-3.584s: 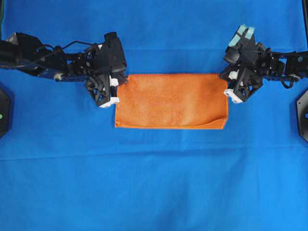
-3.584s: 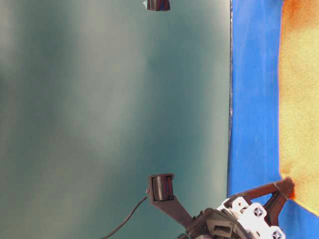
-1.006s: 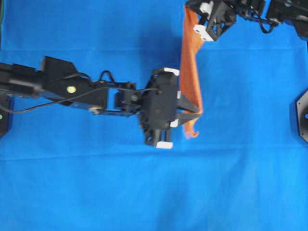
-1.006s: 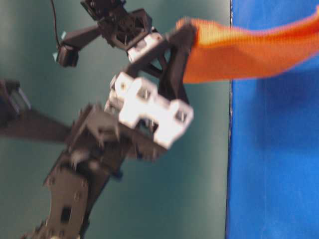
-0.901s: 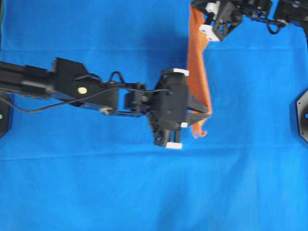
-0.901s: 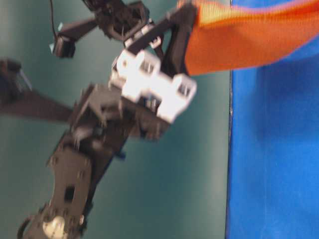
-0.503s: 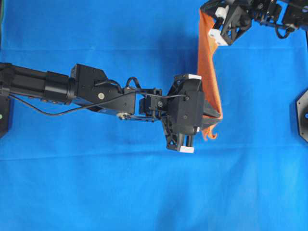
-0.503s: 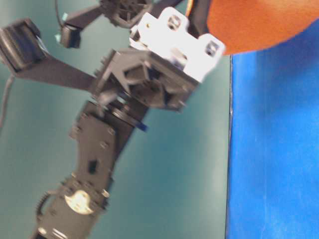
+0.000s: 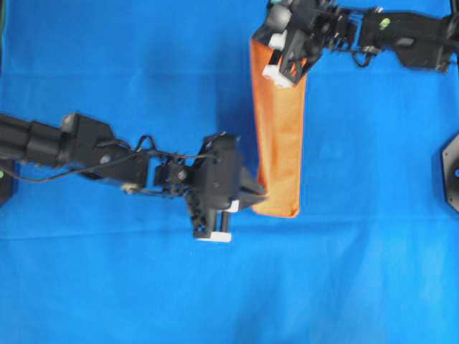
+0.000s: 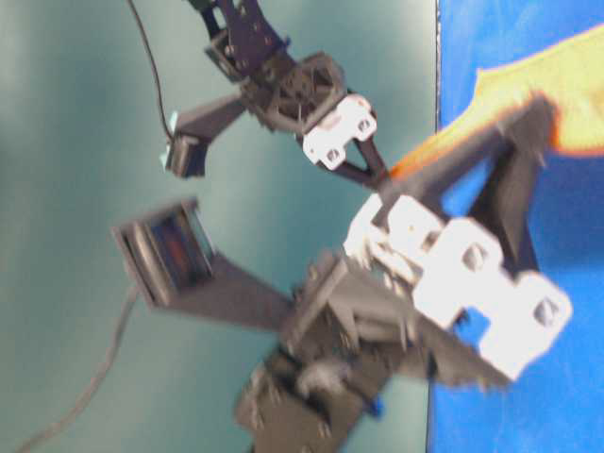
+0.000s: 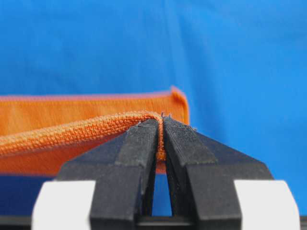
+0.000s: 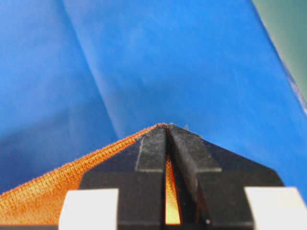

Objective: Fold the orange towel.
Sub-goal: 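Lay the strip down vertically, right gripper far end, left gripper near end, then open both grippers and pull them back to the sides, then move both grippers to the strip's far corners and pinch them, then pull the far corners toward the near end, folding the strip in half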

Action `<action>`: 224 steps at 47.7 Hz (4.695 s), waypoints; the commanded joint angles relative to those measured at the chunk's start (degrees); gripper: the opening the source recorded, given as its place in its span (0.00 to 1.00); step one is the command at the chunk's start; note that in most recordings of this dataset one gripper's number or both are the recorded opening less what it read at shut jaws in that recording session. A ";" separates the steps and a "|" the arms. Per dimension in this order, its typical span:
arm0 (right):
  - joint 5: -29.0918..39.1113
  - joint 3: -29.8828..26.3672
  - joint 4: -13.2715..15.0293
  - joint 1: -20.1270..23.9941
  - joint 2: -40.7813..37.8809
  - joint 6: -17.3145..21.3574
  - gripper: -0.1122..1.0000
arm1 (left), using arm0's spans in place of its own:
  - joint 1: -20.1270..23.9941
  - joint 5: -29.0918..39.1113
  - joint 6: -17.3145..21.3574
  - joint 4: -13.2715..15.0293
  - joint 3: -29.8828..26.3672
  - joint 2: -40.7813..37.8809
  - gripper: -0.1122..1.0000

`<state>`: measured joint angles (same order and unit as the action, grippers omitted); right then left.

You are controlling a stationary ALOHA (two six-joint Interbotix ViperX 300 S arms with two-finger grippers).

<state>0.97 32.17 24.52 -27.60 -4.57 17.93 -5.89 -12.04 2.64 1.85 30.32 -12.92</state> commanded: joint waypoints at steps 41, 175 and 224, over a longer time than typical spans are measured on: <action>-2.20 -2.11 1.49 0.09 -1.32 -1.49 0.67 | 0.44 -3.87 -1.93 0.00 2.81 1.58 0.62; -13.36 13.36 1.85 -7.73 -1.67 5.45 0.62 | 30.41 -10.20 -0.79 -0.26 5.45 -2.20 0.82; -15.21 12.57 2.11 -7.65 -3.96 5.54 0.13 | 30.94 -10.37 -0.62 -0.26 2.29 -7.21 0.12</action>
<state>-14.33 45.62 26.54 -35.07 -9.93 23.55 24.79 -22.24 1.85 1.67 33.05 -22.24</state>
